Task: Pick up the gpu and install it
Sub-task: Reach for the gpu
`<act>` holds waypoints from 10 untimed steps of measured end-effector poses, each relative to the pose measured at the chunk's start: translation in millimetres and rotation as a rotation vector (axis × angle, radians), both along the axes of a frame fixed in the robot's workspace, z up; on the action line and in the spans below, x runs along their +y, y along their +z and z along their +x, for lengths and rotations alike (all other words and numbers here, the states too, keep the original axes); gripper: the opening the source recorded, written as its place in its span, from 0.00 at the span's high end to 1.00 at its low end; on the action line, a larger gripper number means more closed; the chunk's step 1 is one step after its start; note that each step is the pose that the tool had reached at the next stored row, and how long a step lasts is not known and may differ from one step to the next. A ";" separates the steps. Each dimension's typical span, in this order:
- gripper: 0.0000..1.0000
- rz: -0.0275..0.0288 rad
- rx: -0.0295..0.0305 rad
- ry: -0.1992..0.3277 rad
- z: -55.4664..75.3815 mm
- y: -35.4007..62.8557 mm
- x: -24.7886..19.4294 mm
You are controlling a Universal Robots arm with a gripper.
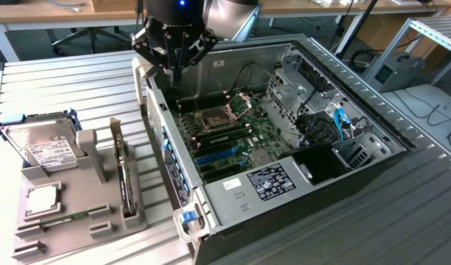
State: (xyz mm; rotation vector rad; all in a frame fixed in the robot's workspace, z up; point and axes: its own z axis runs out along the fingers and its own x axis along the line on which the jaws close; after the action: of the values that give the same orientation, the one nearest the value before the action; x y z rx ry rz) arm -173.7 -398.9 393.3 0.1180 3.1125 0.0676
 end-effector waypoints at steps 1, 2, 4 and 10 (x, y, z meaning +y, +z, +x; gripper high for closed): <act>0.89 0.0000 0.0000 0.000 -0.2 0.0 0.0; 0.89 0.0000 0.0000 0.000 -0.4 0.0 0.0; 0.89 0.0000 0.0000 0.000 -1.0 0.0 0.0; 0.89 0.0000 0.0000 0.000 -2.5 0.0 0.0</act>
State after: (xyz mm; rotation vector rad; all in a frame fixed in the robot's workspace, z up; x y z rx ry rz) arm -176.2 -398.9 393.3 0.1179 3.1125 0.0676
